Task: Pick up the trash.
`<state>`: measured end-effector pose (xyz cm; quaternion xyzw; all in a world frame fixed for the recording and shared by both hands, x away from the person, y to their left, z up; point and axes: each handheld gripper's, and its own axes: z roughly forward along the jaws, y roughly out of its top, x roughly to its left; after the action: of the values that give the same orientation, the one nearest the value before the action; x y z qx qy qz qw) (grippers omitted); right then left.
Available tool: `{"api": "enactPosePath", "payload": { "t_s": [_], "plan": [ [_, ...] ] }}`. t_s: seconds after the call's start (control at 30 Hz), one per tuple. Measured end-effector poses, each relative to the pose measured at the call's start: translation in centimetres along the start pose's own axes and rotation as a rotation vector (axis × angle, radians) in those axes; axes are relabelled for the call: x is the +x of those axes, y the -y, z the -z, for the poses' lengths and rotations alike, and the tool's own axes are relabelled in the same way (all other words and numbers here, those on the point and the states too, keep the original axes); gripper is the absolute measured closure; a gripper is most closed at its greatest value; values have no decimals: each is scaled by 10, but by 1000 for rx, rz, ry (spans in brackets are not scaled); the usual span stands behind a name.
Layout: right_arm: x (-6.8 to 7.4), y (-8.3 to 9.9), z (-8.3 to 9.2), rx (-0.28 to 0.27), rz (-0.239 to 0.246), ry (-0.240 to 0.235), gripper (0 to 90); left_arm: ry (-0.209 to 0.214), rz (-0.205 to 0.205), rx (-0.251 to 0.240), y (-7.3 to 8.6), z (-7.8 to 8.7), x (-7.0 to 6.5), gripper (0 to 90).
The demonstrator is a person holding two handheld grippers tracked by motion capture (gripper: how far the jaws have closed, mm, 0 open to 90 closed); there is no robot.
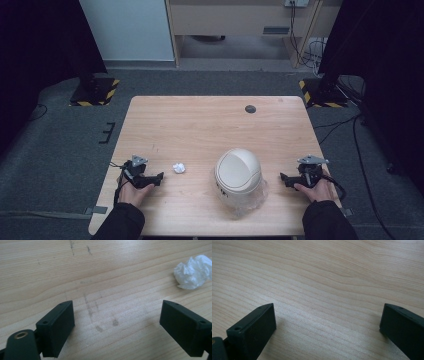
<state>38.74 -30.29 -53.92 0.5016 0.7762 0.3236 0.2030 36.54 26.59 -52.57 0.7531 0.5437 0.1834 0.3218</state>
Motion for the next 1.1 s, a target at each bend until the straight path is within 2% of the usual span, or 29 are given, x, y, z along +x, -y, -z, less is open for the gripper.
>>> {"api": "enactPosePath", "payload": {
  "t_s": [0.07,0.1,0.4,0.53,0.57,0.6,0.63,0.73,0.77,0.8,0.9,0.93,0.97,1.0,1.1],
  "plan": [
    [0,0,0,0,2,-1,8,4,3,-4,0,1,0,127],
    [0,1,1,0,1,-2,8,13,12,-32,-3,5,-1,129],
    [0,1,1,1,6,-4,8,19,11,-143,-12,22,1,136],
    [0,1,1,0,7,-6,8,60,13,-223,-18,31,-1,151],
    [0,1,1,0,7,-6,8,60,13,-223,-18,31,-1,152],
    [0,2,2,0,8,-7,8,72,14,-261,-21,35,-2,154],
    [0,2,2,0,8,-7,8,76,15,-277,-23,37,-3,154],
    [0,2,2,0,9,-7,8,85,15,-317,-27,43,-4,156],
    [0,2,2,0,9,-7,8,85,15,-317,-27,43,-4,156],
    [0,2,2,0,9,-7,8,90,23,-346,-30,47,-6,156],
    [0,2,2,0,9,-7,8,103,30,-372,-33,52,-8,160],
    [0,2,2,0,9,-7,7,114,34,-399,-36,57,-11,162],
    [0,2,2,0,9,-7,7,114,34,-399,-36,57,-11,165],
    [0,2,2,0,8,-7,7,125,30,-424,-39,61,-14,167],
    [0,2,1,0,9,-7,8,136,18,-448,-44,67,-18,170]
  ]
}}
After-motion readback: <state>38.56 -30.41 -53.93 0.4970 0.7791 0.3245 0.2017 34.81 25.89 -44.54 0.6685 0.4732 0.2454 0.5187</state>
